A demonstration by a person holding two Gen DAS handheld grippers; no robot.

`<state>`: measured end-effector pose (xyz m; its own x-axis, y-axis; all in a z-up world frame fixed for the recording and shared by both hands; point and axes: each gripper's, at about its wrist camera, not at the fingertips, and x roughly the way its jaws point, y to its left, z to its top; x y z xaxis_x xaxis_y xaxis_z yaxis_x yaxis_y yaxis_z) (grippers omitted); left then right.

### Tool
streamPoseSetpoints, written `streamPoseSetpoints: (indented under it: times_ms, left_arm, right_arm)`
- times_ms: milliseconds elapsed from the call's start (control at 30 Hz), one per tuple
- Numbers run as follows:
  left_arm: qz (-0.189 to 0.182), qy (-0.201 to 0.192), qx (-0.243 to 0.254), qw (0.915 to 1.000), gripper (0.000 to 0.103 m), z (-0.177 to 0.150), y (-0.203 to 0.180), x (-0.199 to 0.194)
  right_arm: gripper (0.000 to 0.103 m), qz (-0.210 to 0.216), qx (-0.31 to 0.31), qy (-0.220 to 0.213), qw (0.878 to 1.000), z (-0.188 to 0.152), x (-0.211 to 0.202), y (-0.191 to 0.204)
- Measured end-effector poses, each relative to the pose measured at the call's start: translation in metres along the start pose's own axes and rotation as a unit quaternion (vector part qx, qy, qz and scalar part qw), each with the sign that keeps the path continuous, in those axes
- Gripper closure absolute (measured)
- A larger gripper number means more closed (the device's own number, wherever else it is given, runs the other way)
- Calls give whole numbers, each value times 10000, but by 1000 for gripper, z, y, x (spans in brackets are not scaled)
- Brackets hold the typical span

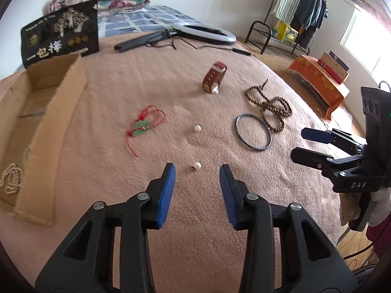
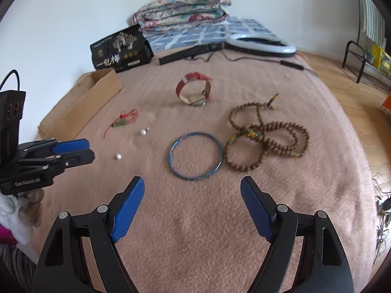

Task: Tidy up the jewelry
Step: 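Grasp a loose pearl with the left tool while the right tool grasps the blue bangle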

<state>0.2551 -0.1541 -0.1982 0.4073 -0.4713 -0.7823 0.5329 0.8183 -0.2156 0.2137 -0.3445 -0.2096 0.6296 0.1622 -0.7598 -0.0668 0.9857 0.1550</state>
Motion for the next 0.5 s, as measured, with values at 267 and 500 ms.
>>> streamPoseSetpoints:
  times_ms: [267, 500]
  left_arm:
    - [28, 188, 101, 9998, 81, -3, 0, 23]
    - [133, 247, 177, 9994, 81, -2, 2, 39]
  right_arm:
    - [23, 225, 162, 162, 9995, -2, 22, -7]
    - [27, 273, 81, 282, 9992, 1, 37, -4]
